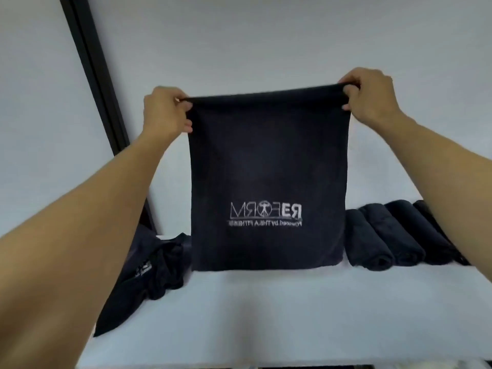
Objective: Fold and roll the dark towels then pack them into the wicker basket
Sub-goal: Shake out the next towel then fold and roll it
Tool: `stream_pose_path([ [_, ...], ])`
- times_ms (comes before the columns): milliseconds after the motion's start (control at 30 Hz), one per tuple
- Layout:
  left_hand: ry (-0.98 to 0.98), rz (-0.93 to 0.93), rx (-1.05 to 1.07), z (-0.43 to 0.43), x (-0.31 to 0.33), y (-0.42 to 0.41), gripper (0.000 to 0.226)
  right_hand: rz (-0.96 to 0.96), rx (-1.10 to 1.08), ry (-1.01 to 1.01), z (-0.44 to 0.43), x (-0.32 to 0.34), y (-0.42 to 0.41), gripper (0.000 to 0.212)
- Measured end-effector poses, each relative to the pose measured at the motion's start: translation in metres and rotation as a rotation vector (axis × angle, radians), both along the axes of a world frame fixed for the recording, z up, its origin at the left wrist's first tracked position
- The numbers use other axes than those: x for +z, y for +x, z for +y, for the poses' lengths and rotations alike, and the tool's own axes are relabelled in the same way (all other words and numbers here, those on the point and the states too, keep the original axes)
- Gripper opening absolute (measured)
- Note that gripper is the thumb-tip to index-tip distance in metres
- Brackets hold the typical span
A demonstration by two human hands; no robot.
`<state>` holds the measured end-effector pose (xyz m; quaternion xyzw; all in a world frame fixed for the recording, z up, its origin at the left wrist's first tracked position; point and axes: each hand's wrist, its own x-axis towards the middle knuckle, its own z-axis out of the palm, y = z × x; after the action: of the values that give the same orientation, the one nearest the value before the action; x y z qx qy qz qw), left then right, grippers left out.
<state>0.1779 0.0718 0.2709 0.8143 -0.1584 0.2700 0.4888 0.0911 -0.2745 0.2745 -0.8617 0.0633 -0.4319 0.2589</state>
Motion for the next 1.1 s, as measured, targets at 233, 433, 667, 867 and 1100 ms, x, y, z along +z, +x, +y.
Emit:
stream_pose_path([
  [233, 0.079, -0.206, 0.05, 0.016, 0.032, -0.008, 0.017, -0.149, 0.048, 0.074, 0.01, 0.035, -0.022, 0.028],
  [433, -0.023, 0.138, -0.358, 0.059, -0.032, -0.074, 0.012, 0.076, 0.196, 0.051, 0.024, -0.021, -0.096, 0.025],
  [667, 0.419, 0.697, -0.611, 0.099, -0.207, -0.16, 0.022, 0.957, 0.381, -0.142, 0.036, -0.186, -0.19, 0.027],
  [867, 0.508, 0.873, -0.728, 0.104, -0.232, -0.175, 0.014, 1.155, 0.452, -0.027, 0.039, -0.224, -0.214, 0.029],
  [1100, 0.203, 0.634, -0.347, 0.081, -0.209, -0.116, 0.015, 0.771, 0.258, 0.024, 0.035, -0.189, -0.15, 0.025],
])
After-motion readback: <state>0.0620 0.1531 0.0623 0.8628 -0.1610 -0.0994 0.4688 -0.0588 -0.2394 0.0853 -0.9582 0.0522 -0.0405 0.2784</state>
